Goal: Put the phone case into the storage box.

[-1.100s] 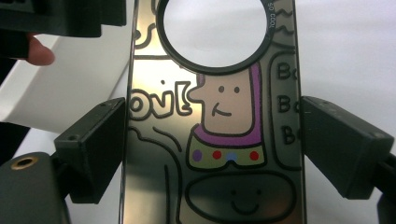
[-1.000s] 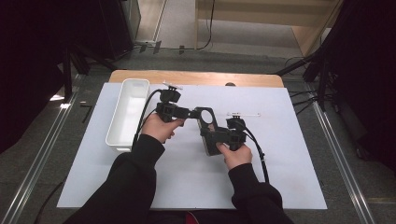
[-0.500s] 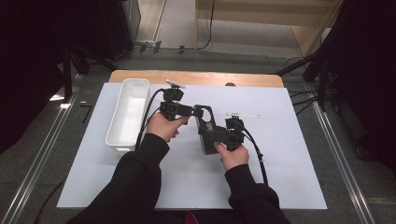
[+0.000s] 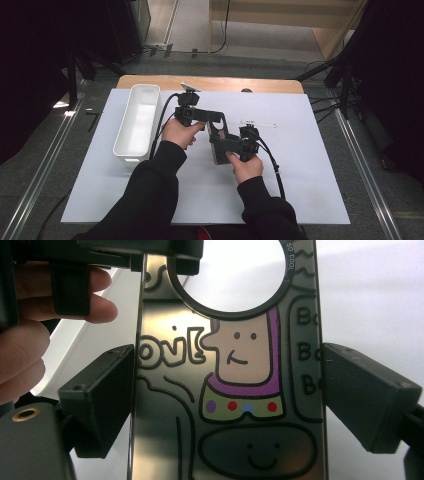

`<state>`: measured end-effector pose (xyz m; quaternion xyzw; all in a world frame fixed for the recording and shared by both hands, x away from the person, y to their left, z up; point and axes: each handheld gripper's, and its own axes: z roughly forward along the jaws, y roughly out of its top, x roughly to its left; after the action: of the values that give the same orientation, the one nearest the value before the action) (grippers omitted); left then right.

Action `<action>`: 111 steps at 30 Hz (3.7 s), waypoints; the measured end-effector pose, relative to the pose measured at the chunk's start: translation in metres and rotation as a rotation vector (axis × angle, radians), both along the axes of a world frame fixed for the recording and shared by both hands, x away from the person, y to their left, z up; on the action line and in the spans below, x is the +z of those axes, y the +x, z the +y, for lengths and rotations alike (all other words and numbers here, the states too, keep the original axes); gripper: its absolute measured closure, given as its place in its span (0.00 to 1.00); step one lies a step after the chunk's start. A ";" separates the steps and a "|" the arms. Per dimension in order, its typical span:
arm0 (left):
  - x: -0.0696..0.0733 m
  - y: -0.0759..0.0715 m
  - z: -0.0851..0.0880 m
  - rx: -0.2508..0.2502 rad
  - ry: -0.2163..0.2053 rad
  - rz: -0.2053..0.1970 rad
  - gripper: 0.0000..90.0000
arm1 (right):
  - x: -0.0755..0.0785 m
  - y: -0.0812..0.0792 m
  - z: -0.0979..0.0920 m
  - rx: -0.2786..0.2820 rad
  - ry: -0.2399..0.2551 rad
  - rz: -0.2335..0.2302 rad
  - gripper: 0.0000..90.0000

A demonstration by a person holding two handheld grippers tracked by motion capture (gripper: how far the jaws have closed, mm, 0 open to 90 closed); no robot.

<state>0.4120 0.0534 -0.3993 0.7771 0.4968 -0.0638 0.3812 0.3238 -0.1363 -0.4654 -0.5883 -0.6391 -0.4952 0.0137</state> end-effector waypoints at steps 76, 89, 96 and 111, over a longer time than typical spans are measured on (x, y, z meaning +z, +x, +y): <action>-0.003 0.010 0.008 0.077 -0.169 0.084 0.87 | -0.010 -0.002 0.008 -0.049 0.036 -0.039 0.12; -0.002 0.010 0.009 0.086 -0.190 0.085 0.88 | -0.008 0.000 0.009 -0.049 0.039 -0.051 0.12; -0.001 0.010 0.010 0.074 -0.192 0.079 0.88 | -0.007 0.001 0.009 -0.040 0.038 -0.049 0.12; 0.001 0.009 0.010 0.055 -0.193 0.070 0.88 | -0.007 0.004 0.006 -0.002 0.041 -0.044 0.11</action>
<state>0.4209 0.0632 -0.3982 0.7201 0.5226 -0.1277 0.4383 0.3282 -0.1302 -0.4722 -0.5773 -0.6285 -0.5211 0.0112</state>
